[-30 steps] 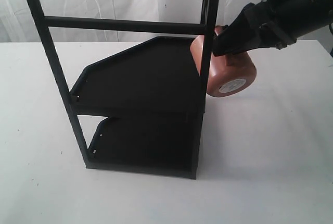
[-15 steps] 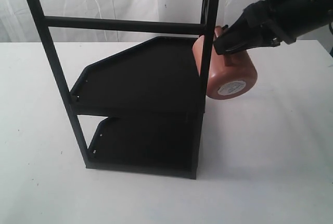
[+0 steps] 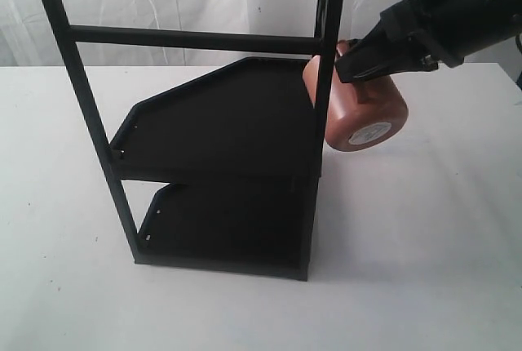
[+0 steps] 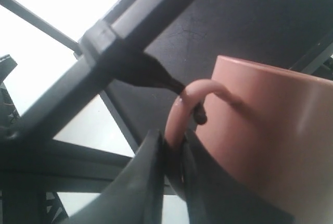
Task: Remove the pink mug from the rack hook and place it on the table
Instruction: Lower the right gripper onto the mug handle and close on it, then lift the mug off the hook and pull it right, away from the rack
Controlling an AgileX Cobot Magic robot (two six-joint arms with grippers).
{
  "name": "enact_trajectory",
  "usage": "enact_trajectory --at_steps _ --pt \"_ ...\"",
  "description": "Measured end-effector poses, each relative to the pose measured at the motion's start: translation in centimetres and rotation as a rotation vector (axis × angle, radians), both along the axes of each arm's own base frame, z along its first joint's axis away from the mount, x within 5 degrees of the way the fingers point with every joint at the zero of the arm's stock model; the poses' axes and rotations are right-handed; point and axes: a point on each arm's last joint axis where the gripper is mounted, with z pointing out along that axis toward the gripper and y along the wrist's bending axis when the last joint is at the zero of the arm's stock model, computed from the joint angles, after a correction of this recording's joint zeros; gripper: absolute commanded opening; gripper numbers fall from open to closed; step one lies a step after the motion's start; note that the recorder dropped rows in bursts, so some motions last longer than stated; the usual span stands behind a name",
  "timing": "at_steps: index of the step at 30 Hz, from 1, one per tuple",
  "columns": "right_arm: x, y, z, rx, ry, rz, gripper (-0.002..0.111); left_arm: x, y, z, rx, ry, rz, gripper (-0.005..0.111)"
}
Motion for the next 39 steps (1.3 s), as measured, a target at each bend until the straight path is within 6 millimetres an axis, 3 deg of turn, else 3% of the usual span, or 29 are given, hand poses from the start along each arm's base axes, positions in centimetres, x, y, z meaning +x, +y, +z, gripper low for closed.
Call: enact_trajectory --at_steps 13,23,39 --pt "0.0 0.0 0.0 0.000 0.001 0.002 0.000 0.0 0.0 0.0 0.000 0.000 0.000 0.000" --pt "-1.2 -0.3 1.2 -0.033 -0.052 0.006 0.000 0.0 0.0 0.0 0.000 0.000 0.000 0.000" --pt "-2.6 -1.8 1.8 -0.207 -0.066 -0.060 0.000 0.0 0.0 0.0 0.000 0.000 0.000 0.000"
